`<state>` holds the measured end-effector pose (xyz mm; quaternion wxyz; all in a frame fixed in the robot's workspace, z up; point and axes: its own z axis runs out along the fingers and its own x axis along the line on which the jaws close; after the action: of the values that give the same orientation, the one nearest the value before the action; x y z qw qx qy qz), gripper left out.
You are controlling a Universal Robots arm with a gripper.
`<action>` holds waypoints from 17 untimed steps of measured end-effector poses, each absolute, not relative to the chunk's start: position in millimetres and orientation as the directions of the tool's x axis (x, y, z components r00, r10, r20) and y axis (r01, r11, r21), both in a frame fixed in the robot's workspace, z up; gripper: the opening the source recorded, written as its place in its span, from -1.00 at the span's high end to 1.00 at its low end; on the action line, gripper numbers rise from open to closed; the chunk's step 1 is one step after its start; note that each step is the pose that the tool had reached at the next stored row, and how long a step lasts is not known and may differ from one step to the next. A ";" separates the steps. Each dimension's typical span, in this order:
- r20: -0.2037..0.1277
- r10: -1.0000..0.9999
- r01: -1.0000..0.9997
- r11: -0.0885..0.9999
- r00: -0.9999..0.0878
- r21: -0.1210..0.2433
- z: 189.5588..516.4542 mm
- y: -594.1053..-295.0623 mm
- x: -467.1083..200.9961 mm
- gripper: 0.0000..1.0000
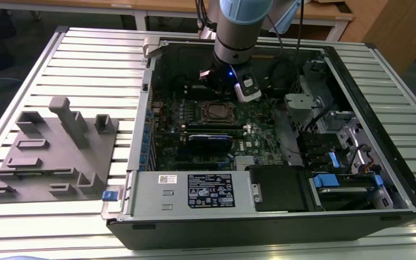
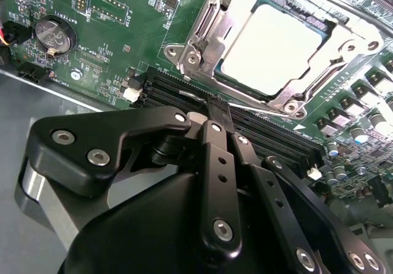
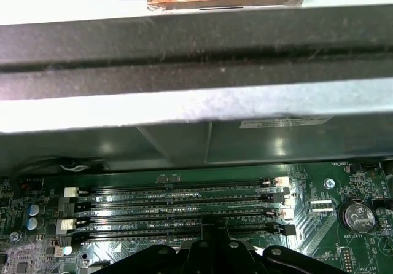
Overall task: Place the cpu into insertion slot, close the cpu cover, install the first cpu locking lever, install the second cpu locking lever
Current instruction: 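Install the first cpu locking lever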
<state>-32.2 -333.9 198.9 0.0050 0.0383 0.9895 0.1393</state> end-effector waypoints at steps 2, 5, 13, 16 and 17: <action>0.001 0.077 0.075 0.958 -0.997 0.276 198.9 -333.9 -32.2 0.79; 0.001 0.077 0.075 0.958 -0.997 0.276 198.9 -333.8 -32.2 0.79; 0.001 0.081 0.078 0.958 -0.997 0.275 198.9 -332.6 -32.0 0.79; 0.001 0.082 0.079 0.958 -0.997 0.275 198.9 -332.5 -31.9 0.79; 0.001 0.082 0.079 0.958 -0.997 0.274 198.9 -332.4 -31.9 0.79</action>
<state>-31.9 -332.4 198.9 0.0054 0.0408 0.9895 0.1385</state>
